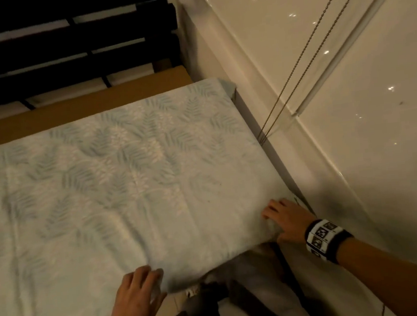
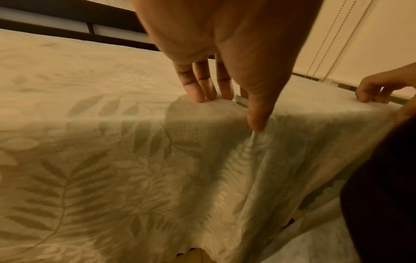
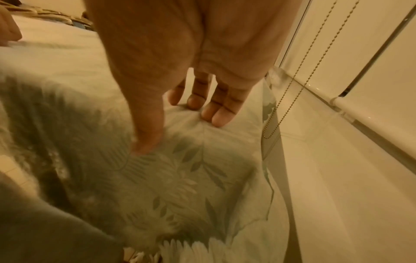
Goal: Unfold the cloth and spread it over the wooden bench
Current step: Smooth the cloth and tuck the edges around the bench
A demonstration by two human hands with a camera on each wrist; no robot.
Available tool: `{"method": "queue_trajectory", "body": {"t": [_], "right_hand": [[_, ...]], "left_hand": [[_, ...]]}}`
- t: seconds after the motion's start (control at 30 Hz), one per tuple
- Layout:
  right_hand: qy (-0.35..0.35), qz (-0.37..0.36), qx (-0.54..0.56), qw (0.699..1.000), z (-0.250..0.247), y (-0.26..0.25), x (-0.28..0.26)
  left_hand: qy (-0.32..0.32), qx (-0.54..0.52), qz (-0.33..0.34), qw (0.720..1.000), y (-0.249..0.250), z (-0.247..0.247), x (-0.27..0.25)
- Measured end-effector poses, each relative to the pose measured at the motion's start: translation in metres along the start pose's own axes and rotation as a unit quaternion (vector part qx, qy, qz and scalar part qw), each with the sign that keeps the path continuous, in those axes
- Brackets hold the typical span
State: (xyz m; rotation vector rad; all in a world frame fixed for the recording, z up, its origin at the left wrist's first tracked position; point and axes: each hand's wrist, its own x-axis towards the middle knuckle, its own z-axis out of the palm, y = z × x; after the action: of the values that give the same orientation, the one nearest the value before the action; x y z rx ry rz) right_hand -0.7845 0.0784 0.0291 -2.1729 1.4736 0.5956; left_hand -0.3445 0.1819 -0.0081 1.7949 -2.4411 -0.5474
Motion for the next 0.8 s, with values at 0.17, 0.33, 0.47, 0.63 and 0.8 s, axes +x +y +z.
{"method": "queue_trajectory", "body": {"t": [0.17,0.33,0.47,0.63,0.8], "right_hand": [[0.071,-0.007,-0.046,0.996,0.019,0.002,-0.004],[0.087,-0.08,-0.048,0.992,0.029,0.018,-0.011],[0.064,-0.055,0.014,0.996,0.034,0.038,-0.014],[0.031,-0.015,0.093,0.995,0.042,0.06,-0.035],[-0.019,-0.011,0.1,0.995,0.035,0.066,-0.038]], "left_hand": [[-0.002,-0.028,0.017,0.999,0.0,0.009,-0.011],[0.016,-0.027,-0.045,0.998,-0.008,0.006,-0.027],[-0.011,0.007,-0.04,0.999,0.004,0.004,-0.029],[-0.034,0.039,-0.061,0.997,0.035,0.004,-0.012],[-0.03,0.056,-0.078,0.995,0.052,0.01,-0.014]]}}
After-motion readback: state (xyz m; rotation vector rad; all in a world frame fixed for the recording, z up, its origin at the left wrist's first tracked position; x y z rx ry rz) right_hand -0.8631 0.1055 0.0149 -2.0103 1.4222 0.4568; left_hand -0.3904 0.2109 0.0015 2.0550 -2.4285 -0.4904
